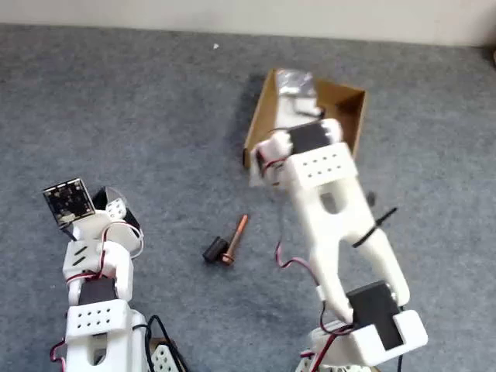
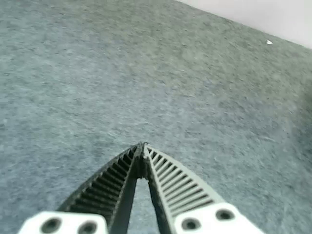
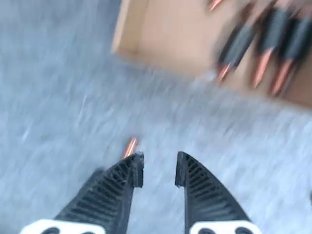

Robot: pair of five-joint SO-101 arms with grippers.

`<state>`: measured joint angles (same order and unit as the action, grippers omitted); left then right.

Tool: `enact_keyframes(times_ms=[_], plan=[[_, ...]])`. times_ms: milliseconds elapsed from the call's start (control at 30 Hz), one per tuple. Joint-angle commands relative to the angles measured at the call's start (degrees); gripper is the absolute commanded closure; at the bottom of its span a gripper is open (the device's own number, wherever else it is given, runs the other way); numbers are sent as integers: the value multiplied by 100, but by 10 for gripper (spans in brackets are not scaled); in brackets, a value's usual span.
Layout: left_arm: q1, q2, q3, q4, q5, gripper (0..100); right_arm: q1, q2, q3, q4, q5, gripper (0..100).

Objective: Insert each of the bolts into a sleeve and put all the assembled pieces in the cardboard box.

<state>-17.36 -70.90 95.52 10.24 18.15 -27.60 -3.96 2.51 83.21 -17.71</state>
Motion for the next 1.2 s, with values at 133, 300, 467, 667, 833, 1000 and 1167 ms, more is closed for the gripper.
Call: enact_keyframes(times_ms=[133, 300, 467, 667, 833, 1000, 1167], plan=[[-286, -48, -233, -132, -35, 994, -1560, -242, 171, 92, -1204, 899], [-426, -48, -242, -132, -35, 994, -2193, -242, 1121, -760, -1705, 899], [-426, -48, -268, -123, -35, 994, -2378, -242, 1868, -1692, -1890, 899], [-426, -48, -268, -123, -35, 994, -2563, -233, 2466, -2422, -1890, 899], [-418, -48, -268, -123, -35, 994, -2545, -215, 2765, -2897, -2040, 899], [-418, -48, -259, -123, -35, 994, -2343, 409, 2738, -2976, -2040, 899], [-409, -48, -259, -123, -35, 994, -2097, 1112, 2273, -2949, -2040, 899]])
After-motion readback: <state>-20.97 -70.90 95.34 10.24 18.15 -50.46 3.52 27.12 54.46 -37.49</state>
